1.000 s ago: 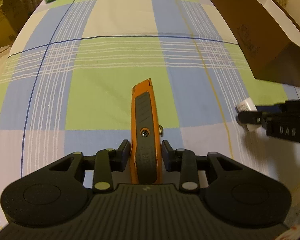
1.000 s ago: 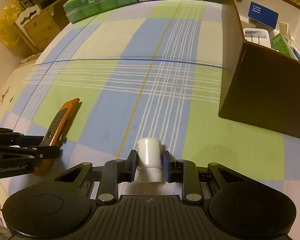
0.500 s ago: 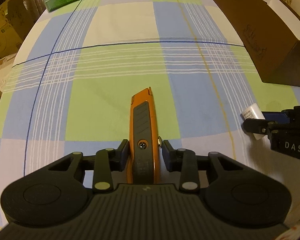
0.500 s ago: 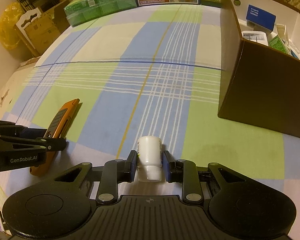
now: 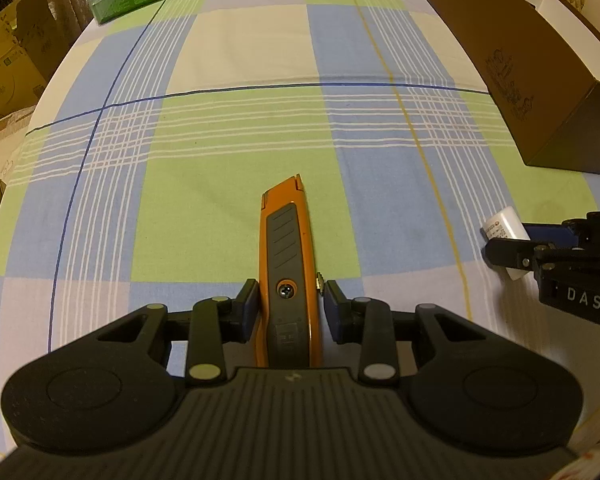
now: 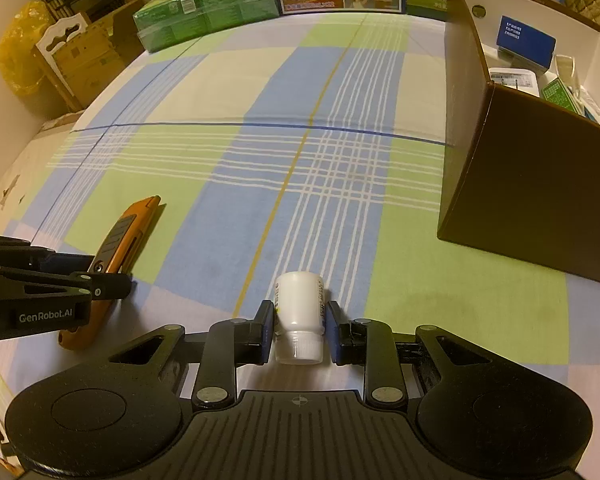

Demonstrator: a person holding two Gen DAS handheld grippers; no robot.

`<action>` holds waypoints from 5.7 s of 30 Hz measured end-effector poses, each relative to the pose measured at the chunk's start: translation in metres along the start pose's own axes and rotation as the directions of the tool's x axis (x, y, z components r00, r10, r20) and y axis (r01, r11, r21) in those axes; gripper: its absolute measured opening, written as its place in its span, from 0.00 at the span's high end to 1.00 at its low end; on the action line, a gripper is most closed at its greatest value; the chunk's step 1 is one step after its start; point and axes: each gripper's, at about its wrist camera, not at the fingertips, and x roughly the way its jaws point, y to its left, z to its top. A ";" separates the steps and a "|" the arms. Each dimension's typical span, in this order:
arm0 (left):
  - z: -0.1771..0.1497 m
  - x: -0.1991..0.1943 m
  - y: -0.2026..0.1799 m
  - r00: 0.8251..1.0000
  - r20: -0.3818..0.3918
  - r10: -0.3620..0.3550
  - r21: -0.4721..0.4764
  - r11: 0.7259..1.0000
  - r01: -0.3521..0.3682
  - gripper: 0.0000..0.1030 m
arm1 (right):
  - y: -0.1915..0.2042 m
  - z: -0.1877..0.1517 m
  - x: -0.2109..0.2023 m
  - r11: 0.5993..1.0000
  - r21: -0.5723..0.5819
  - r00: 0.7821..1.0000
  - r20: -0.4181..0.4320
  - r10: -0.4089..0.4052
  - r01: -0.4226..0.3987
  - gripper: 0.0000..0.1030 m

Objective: Organize rigid objects

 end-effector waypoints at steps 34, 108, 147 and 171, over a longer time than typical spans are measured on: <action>0.074 -0.076 -0.064 0.968 0.172 -0.182 0.079 0.982 0.171 0.71 | -0.029 0.037 -0.082 0.995 0.064 0.983 0.177 0.059 -0.071 0.77; 0.242 0.051 -0.292 0.961 0.076 -0.265 0.099 0.961 0.257 0.72 | -0.275 0.139 -0.070 0.974 0.115 0.963 0.168 -0.211 0.193 0.70; 0.128 -0.082 -0.196 0.943 0.283 -0.176 0.214 0.970 0.116 0.29 | -0.211 0.053 -0.155 0.959 0.278 0.959 0.254 -0.125 0.052 0.38; -0.005 -0.133 -0.044 0.979 0.163 -0.120 0.052 0.992 0.113 0.32 | -0.037 -0.010 -0.168 0.975 0.223 0.982 0.180 -0.052 0.011 0.38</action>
